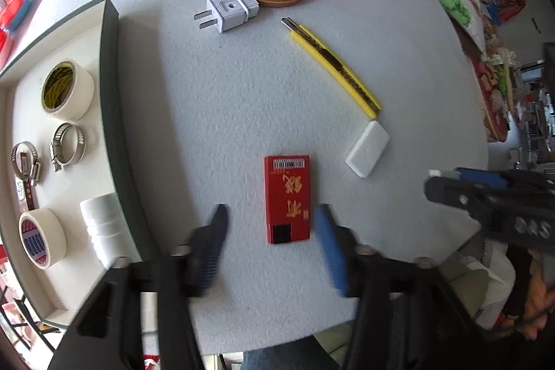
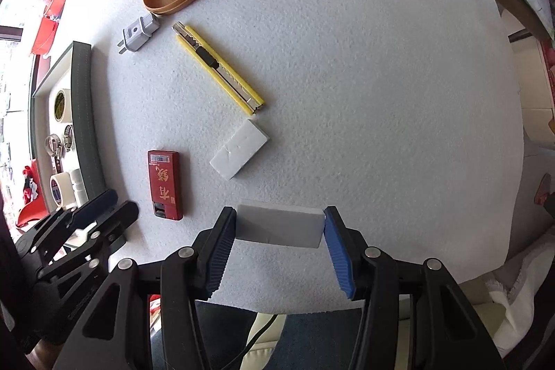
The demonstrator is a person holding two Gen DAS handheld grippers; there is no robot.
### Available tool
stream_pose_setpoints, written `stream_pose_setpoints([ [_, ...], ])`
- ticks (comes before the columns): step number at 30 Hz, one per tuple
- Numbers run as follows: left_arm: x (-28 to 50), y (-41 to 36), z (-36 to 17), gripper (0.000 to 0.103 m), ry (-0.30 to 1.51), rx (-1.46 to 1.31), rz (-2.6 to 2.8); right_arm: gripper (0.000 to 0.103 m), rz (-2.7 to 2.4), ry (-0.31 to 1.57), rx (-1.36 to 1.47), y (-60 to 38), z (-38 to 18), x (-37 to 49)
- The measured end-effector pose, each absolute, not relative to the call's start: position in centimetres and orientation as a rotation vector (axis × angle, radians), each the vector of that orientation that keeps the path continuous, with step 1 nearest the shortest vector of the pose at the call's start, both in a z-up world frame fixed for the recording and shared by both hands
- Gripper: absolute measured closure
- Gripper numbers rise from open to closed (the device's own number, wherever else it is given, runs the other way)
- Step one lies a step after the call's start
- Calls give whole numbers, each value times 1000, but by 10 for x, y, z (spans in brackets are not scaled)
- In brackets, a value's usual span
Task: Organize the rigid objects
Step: 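Carry the red box and white block over the white tray with both tools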
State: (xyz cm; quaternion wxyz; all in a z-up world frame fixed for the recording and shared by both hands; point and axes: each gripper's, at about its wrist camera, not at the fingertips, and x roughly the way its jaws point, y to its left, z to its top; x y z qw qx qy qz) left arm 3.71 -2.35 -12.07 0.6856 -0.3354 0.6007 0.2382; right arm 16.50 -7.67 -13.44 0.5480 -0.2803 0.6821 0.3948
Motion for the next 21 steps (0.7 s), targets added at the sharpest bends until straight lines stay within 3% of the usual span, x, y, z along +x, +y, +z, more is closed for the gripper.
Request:
stream_pose_setpoints([
  [7,77,-45,-153,27,1478,-641,572,50,901,1602,-675,-97,-120,194],
  [8,82,-50,-153,33,1499,-582,576,50,897,1599,-675,-99,-119,195],
  [9,86,-55,-150,49,1495,-534,565,50,893,1599,-674,-106,-115,203],
  [11,90,-58,-146,65,1489,-527,522,50,890,1596,-670,-106,-115,202],
  [21,30,-37,-83,65,1303,-756,499,50,987,1507,-717,-85,-88,188],
])
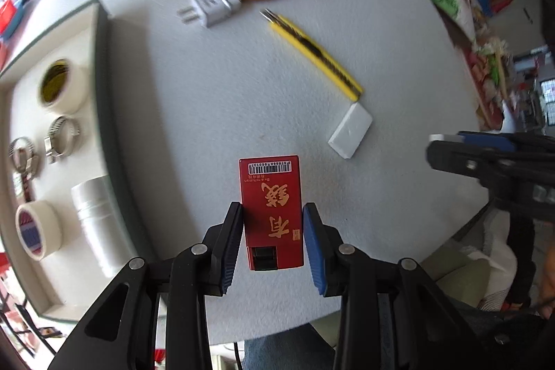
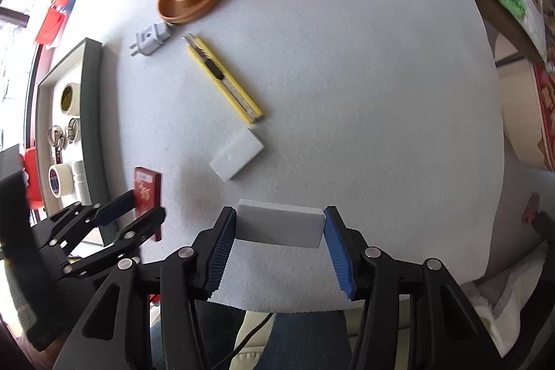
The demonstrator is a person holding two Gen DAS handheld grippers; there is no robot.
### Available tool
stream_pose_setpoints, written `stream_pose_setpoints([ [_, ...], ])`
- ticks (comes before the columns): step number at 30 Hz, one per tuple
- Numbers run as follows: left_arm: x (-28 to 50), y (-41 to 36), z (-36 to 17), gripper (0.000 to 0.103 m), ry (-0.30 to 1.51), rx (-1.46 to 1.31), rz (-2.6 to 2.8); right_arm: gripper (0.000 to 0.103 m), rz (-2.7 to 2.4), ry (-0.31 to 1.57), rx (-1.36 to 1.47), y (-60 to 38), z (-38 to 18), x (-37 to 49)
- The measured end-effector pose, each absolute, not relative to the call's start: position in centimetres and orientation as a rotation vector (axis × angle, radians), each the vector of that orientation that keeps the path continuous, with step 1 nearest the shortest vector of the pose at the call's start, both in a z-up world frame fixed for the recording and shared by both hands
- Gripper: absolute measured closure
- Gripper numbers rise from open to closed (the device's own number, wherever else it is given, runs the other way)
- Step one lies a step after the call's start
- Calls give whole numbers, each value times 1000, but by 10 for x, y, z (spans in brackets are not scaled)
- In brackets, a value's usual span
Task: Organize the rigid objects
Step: 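Carry the red box and white block over the white tray with both tools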
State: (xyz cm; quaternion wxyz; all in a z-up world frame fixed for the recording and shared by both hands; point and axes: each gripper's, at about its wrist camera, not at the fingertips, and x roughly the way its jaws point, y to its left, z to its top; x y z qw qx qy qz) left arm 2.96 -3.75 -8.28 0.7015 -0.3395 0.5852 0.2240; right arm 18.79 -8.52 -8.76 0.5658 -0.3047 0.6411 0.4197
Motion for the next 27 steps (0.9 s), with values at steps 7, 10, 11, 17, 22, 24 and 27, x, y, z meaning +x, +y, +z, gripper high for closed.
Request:
stream_pose_setpoints([
  [7,-44,-15,-32,65,1135,-810,718,50,1131,1429,-756,-42,-61,144],
  [10,-75,-5,-29,65,1074,-830,834,50,1207,1391,-782,-20,-52,115],
  [11,-85,-2,-26,65,1061,-832,861,50,1234,1380,-791,-14,-47,105],
  [17,-120,22,-28,65,1036,-822,988,50,1366,1321,-833,25,-31,42],
  [22,-150,37,-29,65,1027,-847,1030,50,1435,1274,-864,45,-22,3],
  [24,-157,41,-27,65,1023,-843,1039,50,1446,1262,-874,50,-20,-7],
  [27,-162,48,-26,65,1013,-839,1041,50,1454,1253,-891,55,-20,-17],
])
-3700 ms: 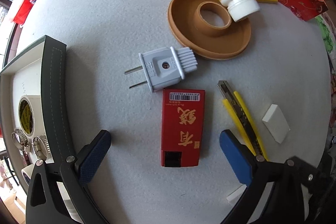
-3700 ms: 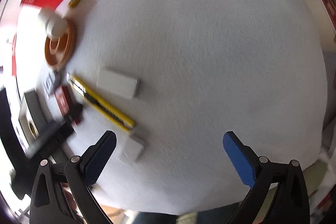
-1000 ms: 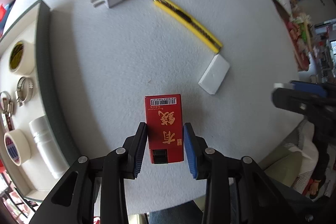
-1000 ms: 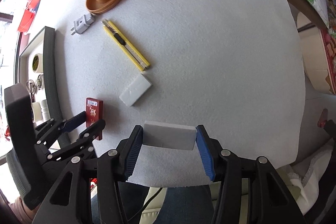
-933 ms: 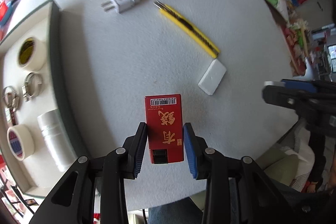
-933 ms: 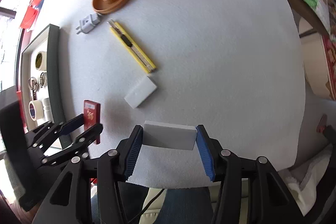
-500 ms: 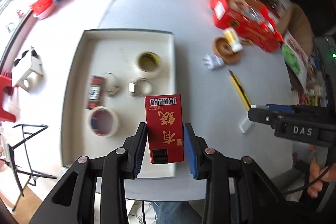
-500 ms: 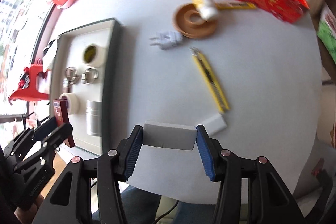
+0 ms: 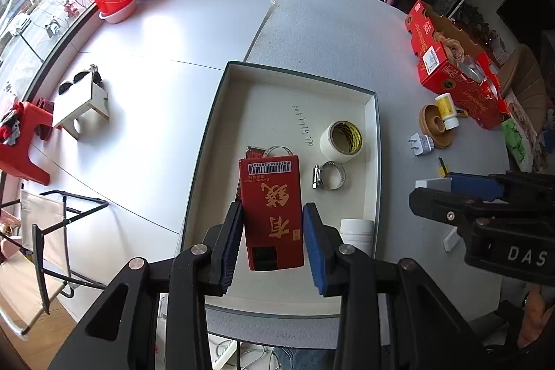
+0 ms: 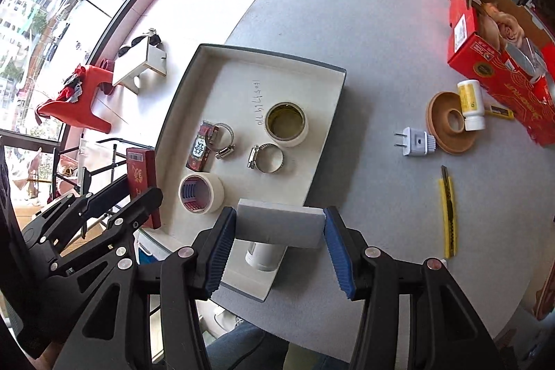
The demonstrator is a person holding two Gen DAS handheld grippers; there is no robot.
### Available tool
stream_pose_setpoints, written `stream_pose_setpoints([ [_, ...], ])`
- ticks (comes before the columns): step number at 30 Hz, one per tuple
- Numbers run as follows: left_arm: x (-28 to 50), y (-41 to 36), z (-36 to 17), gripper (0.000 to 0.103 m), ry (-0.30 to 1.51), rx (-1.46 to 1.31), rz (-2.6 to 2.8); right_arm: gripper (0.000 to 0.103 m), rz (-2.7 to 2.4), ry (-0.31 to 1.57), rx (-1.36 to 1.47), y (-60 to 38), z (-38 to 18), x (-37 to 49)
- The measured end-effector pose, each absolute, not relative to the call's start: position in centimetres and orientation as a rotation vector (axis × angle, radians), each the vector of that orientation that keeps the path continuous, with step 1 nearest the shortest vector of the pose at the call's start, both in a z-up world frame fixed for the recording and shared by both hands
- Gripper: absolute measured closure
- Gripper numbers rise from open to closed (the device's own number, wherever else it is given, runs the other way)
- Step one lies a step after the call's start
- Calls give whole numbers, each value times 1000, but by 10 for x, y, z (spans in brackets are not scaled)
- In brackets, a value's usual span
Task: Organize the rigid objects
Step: 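Carry the red box and white block over the white tray with both tools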
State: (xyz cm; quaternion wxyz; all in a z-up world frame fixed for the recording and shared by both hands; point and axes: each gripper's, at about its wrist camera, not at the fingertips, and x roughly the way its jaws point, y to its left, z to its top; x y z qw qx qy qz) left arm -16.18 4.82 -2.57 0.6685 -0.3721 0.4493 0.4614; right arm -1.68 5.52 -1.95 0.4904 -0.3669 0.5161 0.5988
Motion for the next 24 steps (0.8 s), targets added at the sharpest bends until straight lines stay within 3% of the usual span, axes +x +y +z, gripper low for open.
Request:
stream_pose_setpoints([
  [24,-142,105,-46,65,1068,-824,1012,50,1414,1308,-940,78,-41,-28],
])
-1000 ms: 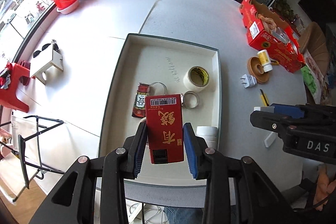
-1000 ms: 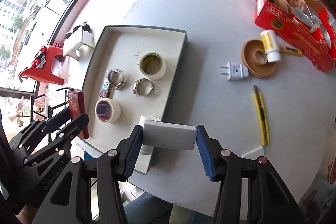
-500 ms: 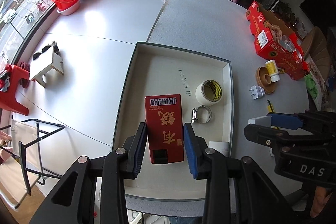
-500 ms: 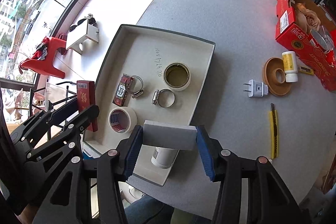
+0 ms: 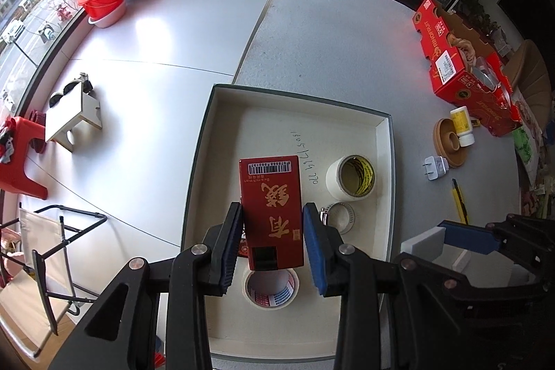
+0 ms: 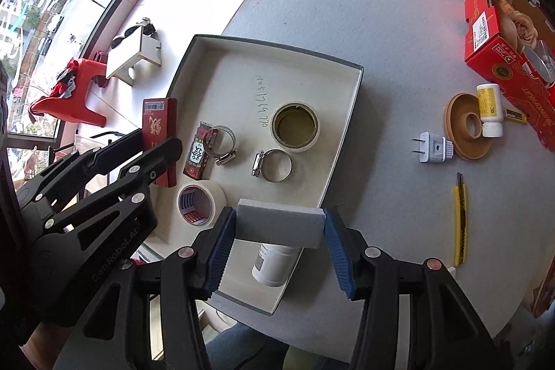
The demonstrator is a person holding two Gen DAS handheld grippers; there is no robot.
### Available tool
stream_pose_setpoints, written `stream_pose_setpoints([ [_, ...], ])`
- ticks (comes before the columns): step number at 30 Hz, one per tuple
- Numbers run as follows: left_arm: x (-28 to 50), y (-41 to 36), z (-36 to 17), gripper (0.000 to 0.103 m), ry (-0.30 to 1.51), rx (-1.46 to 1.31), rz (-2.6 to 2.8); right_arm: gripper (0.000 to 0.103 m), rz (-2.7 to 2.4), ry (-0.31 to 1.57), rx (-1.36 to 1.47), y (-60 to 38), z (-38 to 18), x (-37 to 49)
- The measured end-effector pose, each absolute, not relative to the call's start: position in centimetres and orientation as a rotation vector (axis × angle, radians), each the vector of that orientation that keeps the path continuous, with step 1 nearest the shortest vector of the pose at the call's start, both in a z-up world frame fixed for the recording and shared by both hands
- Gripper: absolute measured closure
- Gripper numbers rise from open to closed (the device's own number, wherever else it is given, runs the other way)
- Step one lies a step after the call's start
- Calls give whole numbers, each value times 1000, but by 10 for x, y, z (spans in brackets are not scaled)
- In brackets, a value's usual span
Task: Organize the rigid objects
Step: 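Carry the red box and white block over the white tray with both tools, then open the left tool to drop the red box while the right tool releases the white block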
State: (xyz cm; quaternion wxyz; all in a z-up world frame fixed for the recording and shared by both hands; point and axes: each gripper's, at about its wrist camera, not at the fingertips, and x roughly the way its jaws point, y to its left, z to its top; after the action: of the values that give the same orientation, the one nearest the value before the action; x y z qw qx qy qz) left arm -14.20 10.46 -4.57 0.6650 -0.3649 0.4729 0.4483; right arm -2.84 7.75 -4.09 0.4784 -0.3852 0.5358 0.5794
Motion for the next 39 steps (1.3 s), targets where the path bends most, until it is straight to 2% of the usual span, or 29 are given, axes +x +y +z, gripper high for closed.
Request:
stream_pose_setpoints([
  [10,-136,133,-60,65,1102,-836,1008,50,1403,1332,-949,87,-50,-27],
  [39,-124,146,-92,65,1195,-887,947,50,1407,1381,-1013,100,-79,-39],
])
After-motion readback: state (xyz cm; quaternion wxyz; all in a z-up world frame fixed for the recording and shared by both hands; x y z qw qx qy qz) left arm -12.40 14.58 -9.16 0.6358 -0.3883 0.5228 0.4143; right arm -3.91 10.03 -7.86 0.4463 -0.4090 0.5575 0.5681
